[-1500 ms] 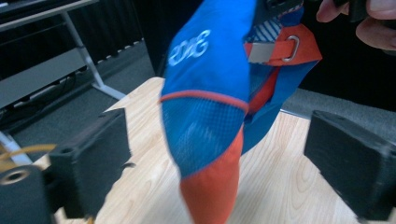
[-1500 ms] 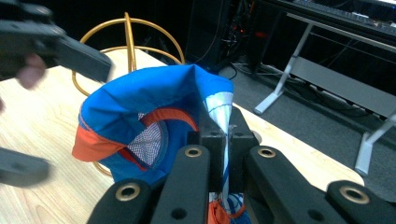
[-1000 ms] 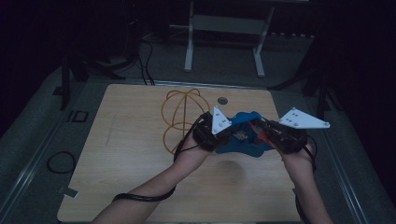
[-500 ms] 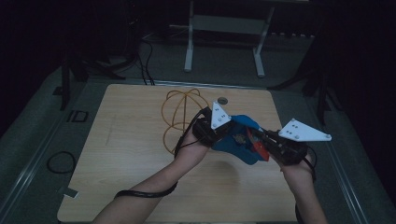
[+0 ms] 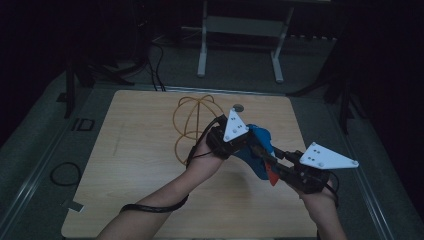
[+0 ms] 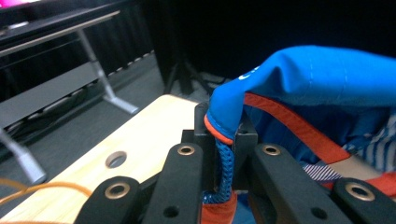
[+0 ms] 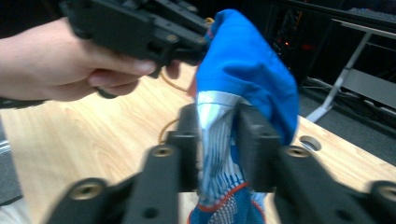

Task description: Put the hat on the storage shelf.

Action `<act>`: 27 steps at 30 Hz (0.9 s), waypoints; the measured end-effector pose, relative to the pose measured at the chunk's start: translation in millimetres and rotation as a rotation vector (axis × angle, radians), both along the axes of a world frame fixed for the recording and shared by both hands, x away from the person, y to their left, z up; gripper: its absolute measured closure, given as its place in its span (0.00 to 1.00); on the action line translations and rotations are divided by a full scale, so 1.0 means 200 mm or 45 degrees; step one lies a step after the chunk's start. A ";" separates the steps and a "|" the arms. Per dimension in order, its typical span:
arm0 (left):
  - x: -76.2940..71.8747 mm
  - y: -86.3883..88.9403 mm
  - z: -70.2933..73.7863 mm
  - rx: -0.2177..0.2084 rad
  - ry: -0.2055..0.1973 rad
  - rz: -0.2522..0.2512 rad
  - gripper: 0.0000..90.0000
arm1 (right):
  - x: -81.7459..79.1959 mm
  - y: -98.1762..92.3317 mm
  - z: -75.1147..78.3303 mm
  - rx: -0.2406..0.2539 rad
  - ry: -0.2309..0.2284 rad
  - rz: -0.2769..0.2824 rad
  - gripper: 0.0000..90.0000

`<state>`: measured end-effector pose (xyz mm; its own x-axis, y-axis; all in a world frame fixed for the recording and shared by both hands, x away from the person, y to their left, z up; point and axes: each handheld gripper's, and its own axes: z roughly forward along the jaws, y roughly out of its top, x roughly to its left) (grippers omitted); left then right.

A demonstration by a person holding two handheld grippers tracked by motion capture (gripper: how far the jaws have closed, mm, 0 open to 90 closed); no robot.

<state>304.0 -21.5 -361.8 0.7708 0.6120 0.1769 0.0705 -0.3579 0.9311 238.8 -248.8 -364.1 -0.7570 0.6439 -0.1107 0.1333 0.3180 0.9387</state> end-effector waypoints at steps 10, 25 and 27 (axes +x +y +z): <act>0.03 0.11 -0.03 -0.125 -0.005 -0.150 0.96 | -0.12 -0.11 0.01 0.064 -0.038 0.017 0.61; 0.01 0.21 -0.05 -0.278 -0.109 -0.559 0.96 | -0.09 -0.17 -0.09 0.046 0.003 0.033 0.63; 0.02 0.21 -0.05 -0.308 -0.083 -0.608 0.96 | -0.10 -0.14 -0.10 0.032 0.001 0.077 0.61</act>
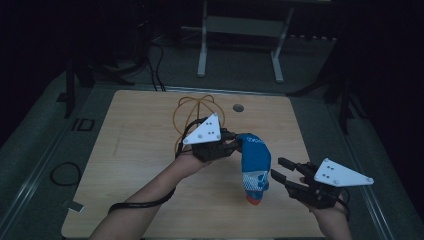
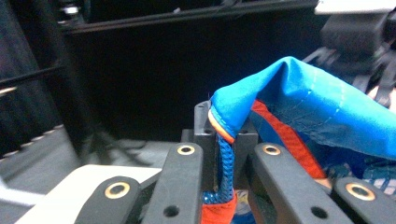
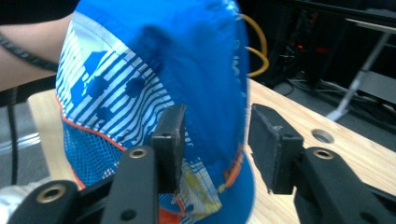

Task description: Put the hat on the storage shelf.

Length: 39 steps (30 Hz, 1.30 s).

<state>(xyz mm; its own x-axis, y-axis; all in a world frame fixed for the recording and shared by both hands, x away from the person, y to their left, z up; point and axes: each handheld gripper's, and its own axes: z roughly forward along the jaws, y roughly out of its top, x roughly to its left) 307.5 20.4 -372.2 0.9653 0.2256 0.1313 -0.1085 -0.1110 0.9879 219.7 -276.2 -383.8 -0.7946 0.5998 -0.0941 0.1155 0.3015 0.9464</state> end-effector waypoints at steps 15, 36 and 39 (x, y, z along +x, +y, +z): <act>0.00 -0.01 0.00 0.013 -0.002 -0.049 0.95 | 0.03 0.08 0.00 -0.017 -0.057 0.015 1.00; -0.03 0.02 0.00 0.139 -0.004 -0.008 0.81 | 0.04 0.00 0.11 0.072 -0.090 -0.087 1.00; -0.05 0.02 0.01 0.158 -0.039 0.022 0.70 | 0.04 -0.01 0.13 0.071 -0.101 -0.100 1.00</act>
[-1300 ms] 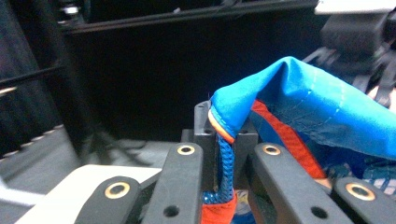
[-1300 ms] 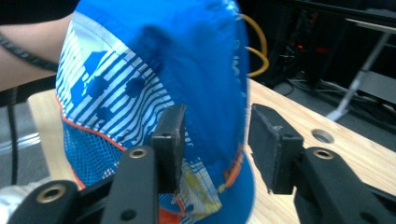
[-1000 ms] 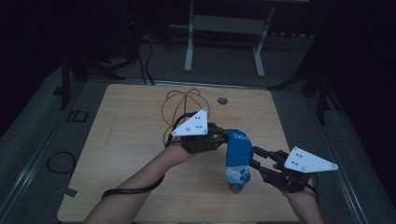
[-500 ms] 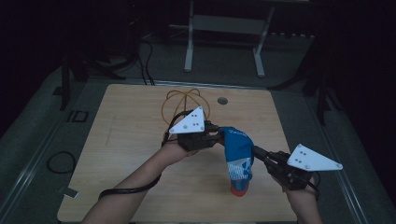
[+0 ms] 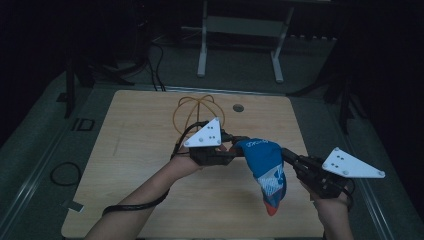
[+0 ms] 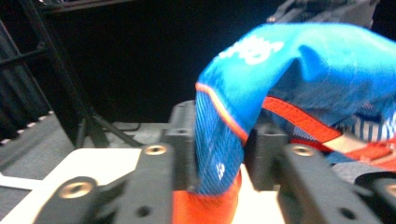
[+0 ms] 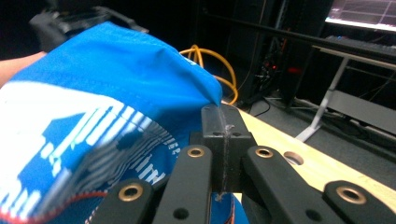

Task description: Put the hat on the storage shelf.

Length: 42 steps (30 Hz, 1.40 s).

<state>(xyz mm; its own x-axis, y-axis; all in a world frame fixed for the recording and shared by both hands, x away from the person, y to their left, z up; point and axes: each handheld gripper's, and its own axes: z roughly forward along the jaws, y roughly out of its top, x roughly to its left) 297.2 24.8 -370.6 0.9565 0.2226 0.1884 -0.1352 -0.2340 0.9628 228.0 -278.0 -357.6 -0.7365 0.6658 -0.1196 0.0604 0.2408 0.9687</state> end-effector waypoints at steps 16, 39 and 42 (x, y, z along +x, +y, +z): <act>-0.05 0.21 -0.03 -0.004 0.034 0.214 0.45 | 0.05 0.01 0.16 0.015 -0.087 -0.066 1.00; -0.14 0.60 -0.36 0.003 0.034 0.680 0.03 | 0.30 0.25 0.34 0.009 -0.115 -0.090 1.00; -0.15 0.64 -0.44 0.011 0.053 0.710 0.03 | 0.37 0.33 0.37 -0.003 -0.116 -0.083 1.00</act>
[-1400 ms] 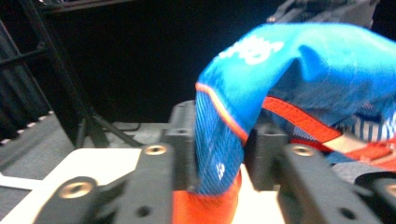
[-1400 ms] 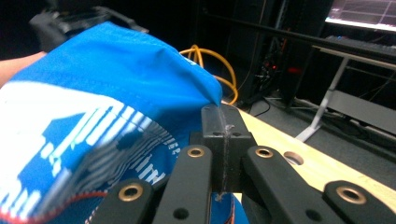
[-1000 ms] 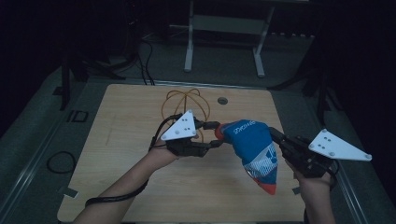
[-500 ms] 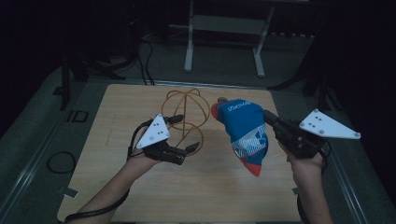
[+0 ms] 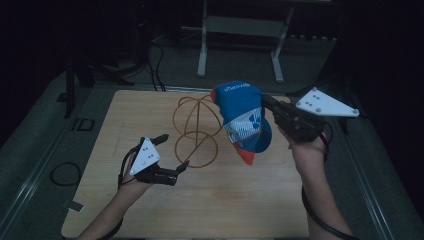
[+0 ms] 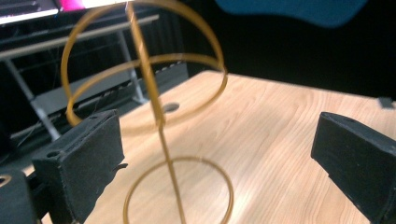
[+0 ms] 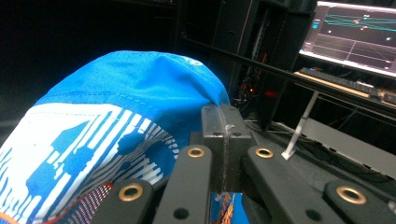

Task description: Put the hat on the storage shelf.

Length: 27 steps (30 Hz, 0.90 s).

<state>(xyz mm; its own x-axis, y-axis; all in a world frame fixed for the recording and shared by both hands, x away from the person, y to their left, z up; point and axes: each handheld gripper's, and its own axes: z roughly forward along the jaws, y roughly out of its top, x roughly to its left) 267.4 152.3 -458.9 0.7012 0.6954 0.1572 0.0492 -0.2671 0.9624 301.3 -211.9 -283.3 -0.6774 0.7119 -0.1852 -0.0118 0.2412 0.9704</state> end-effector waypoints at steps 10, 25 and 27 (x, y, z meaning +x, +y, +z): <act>-0.08 0.12 -0.26 -0.020 0.027 0.147 0.03 | 0.15 0.24 0.05 -0.046 0.026 0.034 1.00; -0.14 0.20 -0.40 -0.093 0.047 0.236 0.03 | 0.34 0.64 0.01 -0.105 0.100 0.142 1.00; -0.15 0.20 -0.40 -0.102 0.042 0.241 0.03 | 0.36 0.69 -0.01 -0.120 0.112 0.164 1.00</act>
